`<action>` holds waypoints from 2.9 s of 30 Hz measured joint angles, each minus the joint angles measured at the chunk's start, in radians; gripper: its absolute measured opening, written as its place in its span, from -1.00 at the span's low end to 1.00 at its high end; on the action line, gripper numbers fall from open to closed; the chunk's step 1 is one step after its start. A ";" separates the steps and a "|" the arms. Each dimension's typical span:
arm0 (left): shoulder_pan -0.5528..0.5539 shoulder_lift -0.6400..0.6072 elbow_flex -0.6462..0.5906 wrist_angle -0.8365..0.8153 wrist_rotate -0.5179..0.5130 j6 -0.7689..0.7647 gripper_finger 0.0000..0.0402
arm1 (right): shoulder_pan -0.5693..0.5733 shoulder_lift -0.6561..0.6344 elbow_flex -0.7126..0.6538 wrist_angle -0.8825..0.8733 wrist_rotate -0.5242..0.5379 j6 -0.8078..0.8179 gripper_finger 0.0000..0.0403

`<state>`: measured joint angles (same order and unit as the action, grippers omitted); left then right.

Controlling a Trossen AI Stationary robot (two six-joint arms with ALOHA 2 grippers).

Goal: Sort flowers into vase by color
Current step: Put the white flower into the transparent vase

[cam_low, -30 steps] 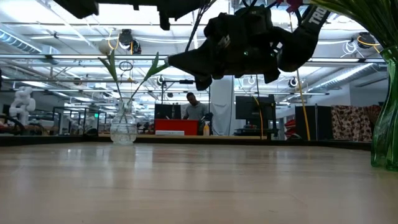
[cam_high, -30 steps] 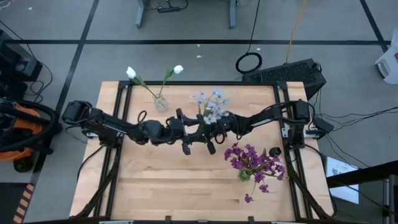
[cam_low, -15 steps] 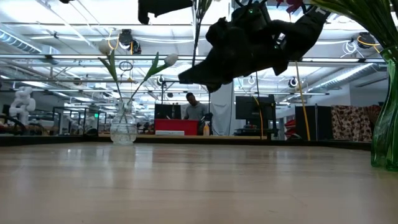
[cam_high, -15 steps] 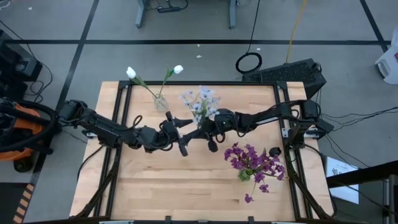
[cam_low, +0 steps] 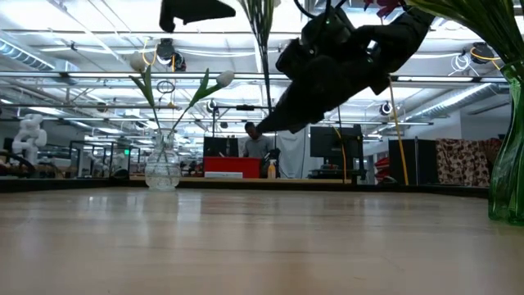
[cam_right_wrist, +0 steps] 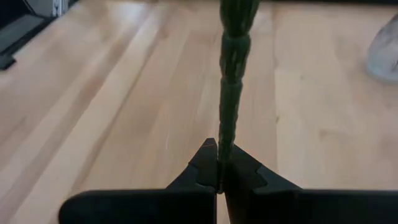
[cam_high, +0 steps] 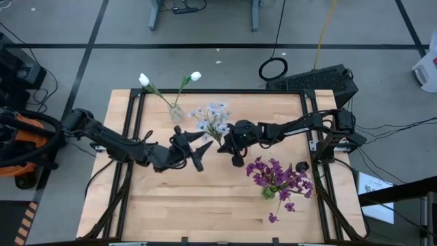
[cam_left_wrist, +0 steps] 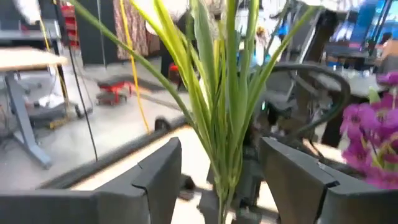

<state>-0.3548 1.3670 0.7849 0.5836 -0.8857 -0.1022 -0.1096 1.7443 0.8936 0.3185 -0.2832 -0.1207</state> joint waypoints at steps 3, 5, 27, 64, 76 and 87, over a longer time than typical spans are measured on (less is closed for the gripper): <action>-0.017 -0.027 0.000 -0.100 -0.002 -0.085 0.10 | 0.003 0.000 0.000 -0.052 -0.004 0.000 -1.00; -0.029 -0.033 0.000 -0.126 -0.003 -0.101 0.10 | 0.006 0.000 0.000 -0.073 -0.004 0.000 -1.00; -0.055 0.087 -0.001 -0.088 0.041 -0.201 0.58 | 0.112 0.006 0.000 -0.061 0.050 0.030 -0.97; -0.013 0.087 -0.001 0.194 0.156 0.064 0.43 | 0.112 0.006 0.000 -0.055 0.050 0.023 -0.97; -0.014 0.087 -0.001 0.190 0.159 0.091 -0.15 | 0.112 0.006 0.000 -0.057 0.050 0.023 -0.97; -0.014 0.087 -0.001 0.185 0.205 0.092 -0.64 | 0.112 0.007 0.000 -0.058 0.050 0.018 -0.97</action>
<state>-0.3687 1.4536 0.7837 0.7685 -0.6807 -0.0097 0.0021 1.7512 0.8936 0.2609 -0.2329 -0.1024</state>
